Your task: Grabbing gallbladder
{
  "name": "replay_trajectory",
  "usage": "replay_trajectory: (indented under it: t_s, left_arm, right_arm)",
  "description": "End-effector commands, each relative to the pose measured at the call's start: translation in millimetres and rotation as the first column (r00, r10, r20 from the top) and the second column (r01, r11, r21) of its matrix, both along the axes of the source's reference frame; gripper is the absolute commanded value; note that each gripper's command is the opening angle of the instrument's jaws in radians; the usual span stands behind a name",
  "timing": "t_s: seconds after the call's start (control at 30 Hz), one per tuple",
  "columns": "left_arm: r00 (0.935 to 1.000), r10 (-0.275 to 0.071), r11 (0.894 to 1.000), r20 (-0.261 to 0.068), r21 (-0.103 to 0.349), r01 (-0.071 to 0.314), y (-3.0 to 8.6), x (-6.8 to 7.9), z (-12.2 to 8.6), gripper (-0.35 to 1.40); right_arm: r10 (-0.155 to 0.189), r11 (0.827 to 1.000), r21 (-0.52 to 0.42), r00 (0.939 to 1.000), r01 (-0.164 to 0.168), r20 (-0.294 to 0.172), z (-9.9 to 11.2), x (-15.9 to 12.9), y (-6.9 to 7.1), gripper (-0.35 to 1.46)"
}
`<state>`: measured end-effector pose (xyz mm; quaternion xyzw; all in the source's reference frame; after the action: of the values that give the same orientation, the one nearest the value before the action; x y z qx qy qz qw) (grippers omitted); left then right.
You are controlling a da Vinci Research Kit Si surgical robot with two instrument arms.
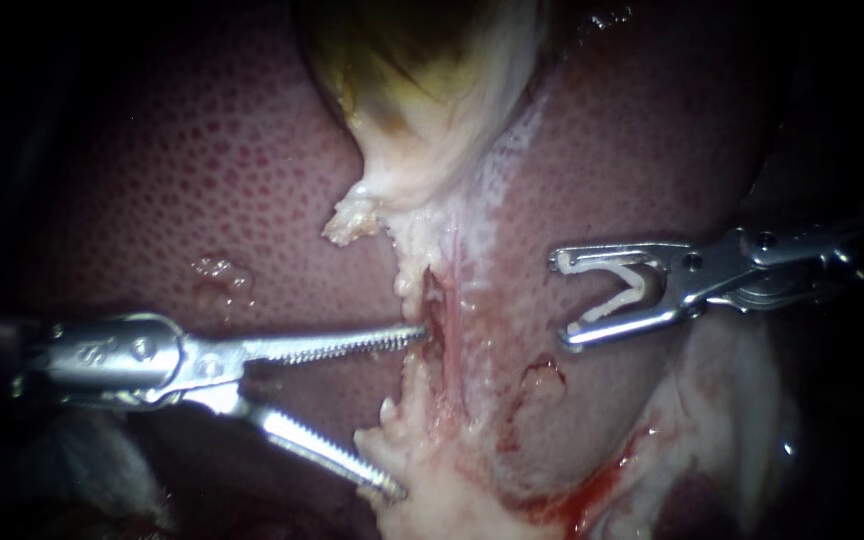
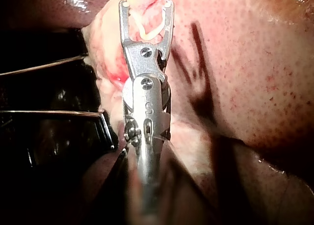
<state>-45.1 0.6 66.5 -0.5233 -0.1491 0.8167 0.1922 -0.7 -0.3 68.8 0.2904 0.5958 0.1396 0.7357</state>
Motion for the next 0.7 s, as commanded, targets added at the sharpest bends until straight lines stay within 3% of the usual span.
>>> replay_trajectory:
  t_s: [0.03,0.23,0.4,0.5,0.7]
  left_arm:
    - [1.0000,0.000,1.000,0.000,0.000,0.000,0.0,0.0,0.0,0.94]
    - [1.0000,0.007,1.000,0.003,-0.005,-0.007,-0.2,0.9,-0.2,0.94]
    - [0.9999,0.008,1.000,0.009,0.017,-0.008,-0.2,3.2,0.0,0.94]
    - [0.9999,-0.013,1.000,-0.001,0.026,0.013,0.6,5.2,0.3,0.93]
    - [0.9980,-0.059,0.998,-0.023,0.030,0.059,3.4,8.6,0.3,0.93]
  right_arm:
    - [0.000,1.000,0.000,1.0000,0.000,0.000,0.0,0.0,0.0,0.52]
    - [0.000,1.000,0.000,1.0000,0.000,0.000,0.0,0.0,0.0,0.52]
    - [0.000,1.000,0.000,1.0000,0.000,0.000,0.0,0.0,0.0,0.52]
    - [0.000,1.000,0.000,1.0000,0.000,0.000,0.1,0.0,0.0,0.52]
    - [0.000,1.000,0.000,1.0000,0.000,0.000,0.1,0.0,0.0,0.52]
